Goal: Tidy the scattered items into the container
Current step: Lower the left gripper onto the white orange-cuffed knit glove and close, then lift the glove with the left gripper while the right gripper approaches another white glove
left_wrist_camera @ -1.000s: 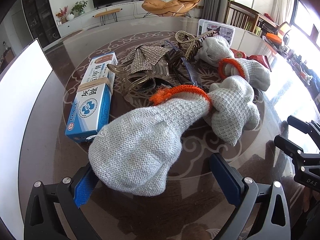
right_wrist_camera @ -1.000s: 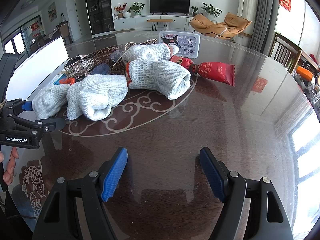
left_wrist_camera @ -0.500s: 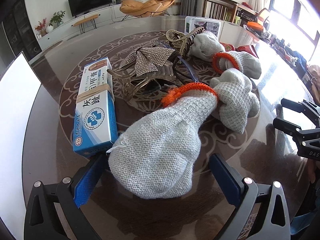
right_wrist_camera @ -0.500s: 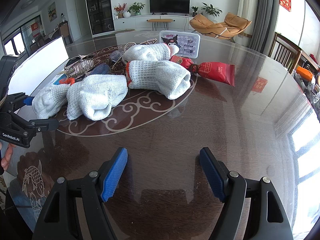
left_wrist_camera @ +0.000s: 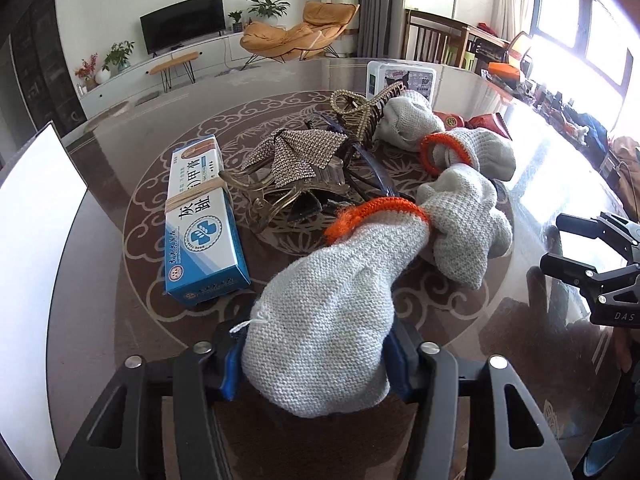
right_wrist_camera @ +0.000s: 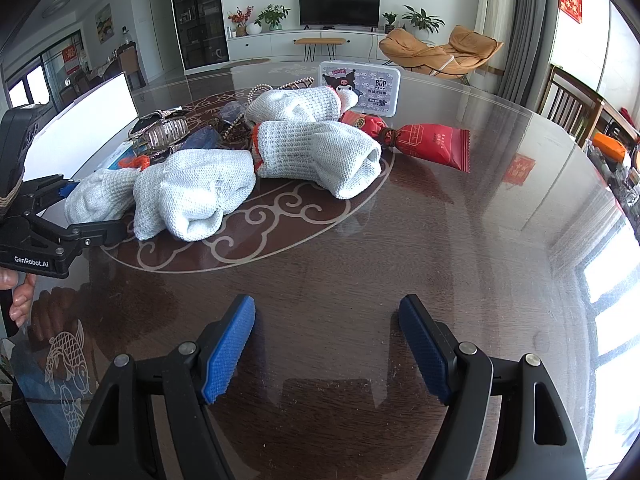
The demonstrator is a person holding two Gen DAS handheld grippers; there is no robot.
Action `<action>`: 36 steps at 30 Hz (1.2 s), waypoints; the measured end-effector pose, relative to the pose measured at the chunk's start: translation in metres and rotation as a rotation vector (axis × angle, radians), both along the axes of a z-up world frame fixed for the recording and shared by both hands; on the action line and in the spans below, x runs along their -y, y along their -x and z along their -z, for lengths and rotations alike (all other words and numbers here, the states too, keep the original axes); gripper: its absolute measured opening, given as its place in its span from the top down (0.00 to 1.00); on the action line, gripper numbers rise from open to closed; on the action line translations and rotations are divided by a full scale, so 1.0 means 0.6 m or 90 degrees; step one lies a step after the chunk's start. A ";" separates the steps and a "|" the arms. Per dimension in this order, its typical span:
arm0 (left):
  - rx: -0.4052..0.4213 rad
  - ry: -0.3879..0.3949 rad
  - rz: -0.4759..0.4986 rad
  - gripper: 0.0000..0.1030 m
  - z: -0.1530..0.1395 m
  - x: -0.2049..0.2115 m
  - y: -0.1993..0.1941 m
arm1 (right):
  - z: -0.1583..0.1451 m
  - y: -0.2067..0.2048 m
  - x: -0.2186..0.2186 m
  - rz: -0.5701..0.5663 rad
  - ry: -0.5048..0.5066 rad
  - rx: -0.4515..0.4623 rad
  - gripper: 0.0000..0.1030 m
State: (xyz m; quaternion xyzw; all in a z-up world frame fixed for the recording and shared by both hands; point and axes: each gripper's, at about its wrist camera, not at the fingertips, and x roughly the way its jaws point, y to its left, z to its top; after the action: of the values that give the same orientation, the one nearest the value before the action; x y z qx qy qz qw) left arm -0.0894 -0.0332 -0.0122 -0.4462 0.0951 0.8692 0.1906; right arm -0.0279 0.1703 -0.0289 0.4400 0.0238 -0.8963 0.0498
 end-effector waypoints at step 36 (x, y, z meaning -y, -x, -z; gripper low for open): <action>-0.018 0.007 -0.275 0.26 0.012 0.040 -0.086 | 0.000 -0.001 0.000 0.000 0.000 0.000 0.26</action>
State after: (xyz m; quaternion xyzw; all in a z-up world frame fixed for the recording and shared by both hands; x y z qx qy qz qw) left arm -0.0376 -0.0575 -0.0192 -0.4448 0.0045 0.8956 -0.0039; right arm -0.0276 0.1701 -0.0287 0.4401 0.0240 -0.8963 0.0498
